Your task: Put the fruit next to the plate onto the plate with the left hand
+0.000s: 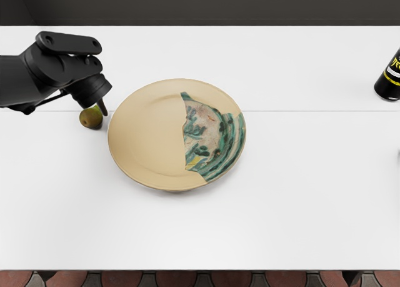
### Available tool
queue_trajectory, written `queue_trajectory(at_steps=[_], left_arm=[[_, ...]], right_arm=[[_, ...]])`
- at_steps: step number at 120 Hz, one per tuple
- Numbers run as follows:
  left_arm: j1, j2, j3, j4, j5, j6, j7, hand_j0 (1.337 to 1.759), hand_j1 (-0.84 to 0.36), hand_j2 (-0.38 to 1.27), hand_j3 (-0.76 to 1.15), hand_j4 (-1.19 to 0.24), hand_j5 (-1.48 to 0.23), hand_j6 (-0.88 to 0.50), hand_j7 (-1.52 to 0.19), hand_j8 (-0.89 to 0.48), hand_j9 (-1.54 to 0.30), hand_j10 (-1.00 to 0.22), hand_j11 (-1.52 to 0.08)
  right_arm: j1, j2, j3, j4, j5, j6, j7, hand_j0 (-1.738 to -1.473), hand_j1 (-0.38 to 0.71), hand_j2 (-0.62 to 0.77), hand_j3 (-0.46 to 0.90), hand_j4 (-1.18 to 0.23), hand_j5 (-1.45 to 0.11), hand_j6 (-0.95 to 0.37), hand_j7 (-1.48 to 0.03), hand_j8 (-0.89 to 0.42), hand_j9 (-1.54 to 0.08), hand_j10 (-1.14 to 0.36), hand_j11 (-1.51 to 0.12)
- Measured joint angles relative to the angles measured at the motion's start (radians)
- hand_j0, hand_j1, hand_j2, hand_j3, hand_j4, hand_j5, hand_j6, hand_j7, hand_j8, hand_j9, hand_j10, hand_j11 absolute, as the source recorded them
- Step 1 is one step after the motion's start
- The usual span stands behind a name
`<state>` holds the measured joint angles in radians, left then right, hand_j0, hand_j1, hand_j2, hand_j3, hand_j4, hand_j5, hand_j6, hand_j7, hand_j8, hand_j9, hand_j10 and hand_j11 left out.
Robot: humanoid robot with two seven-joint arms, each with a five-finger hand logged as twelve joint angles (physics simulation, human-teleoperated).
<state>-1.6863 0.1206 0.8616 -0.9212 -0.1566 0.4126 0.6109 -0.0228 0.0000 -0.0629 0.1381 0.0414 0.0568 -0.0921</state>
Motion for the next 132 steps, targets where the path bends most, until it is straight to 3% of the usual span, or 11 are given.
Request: queue_trajectory(at_steps=[52, 132], left_arm=[[0.035, -0.015, -0.001, 0.042, 0.000, 0.000, 0.000, 1.658, 0.11, 0.04, 0.00, -0.20, -0.26, -0.20, -0.26, -0.20, -0.26, -0.20, -0.26], [0.068, -0.012, 0.000, 0.046, -0.012, 0.000, 0.000, 1.658, 0.10, 0.04, 0.00, -0.21, -0.27, -0.21, -0.27, -0.21, -0.27, -0.21, -0.27]], right_arm=[[0.000, 0.000, 0.000, 0.000, 0.000, 0.000, 0.000, -1.658, -0.32, 0.00, 0.00, -0.02, -0.03, -0.02, -0.03, -0.02, -0.03, -0.02, -0.03], [0.000, 0.000, 0.000, 0.000, 0.000, 0.000, 0.000, -1.658, -0.32, 0.00, 0.00, -0.02, -0.03, -0.02, -0.03, -0.02, -0.03, -0.02, -0.03]])
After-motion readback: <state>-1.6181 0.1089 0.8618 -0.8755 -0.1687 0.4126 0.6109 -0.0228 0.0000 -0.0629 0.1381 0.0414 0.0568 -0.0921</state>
